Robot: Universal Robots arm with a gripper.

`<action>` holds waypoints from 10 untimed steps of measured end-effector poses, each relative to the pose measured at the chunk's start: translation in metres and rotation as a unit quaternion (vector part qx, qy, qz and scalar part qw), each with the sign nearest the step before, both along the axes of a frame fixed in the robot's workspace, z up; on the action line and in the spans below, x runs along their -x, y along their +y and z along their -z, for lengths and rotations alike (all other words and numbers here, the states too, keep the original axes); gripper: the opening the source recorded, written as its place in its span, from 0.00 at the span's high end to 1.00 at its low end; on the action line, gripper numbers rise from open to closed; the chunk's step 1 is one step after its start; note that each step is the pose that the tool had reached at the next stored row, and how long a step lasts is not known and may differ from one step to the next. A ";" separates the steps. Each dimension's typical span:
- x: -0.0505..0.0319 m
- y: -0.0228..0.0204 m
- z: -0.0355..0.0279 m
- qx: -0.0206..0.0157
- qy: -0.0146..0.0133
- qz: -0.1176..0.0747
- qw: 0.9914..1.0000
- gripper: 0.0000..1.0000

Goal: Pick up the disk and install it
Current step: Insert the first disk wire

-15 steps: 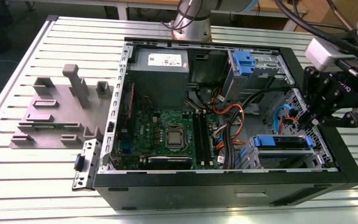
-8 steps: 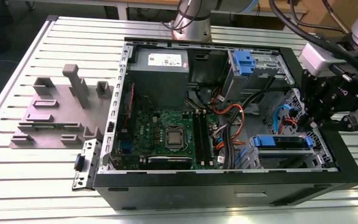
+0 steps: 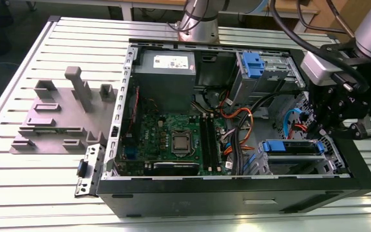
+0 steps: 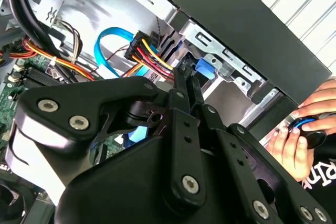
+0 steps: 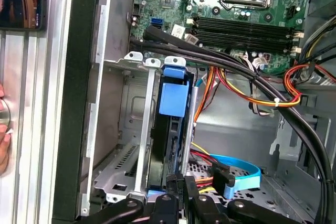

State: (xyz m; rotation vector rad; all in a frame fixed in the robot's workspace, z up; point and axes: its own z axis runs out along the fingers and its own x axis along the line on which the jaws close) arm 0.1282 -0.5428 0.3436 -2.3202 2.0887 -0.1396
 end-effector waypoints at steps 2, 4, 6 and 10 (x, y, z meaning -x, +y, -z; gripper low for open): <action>0.0007 -0.0001 0.0002 0.000 0.000 0.001 1.000 0.83; 0.0007 0.0000 0.0008 0.000 -0.001 0.003 1.000 0.83; 0.0009 -0.0001 0.0018 0.000 0.000 0.006 1.000 0.83; 0.0025 -0.0014 0.0038 0.000 0.000 0.010 1.000 0.83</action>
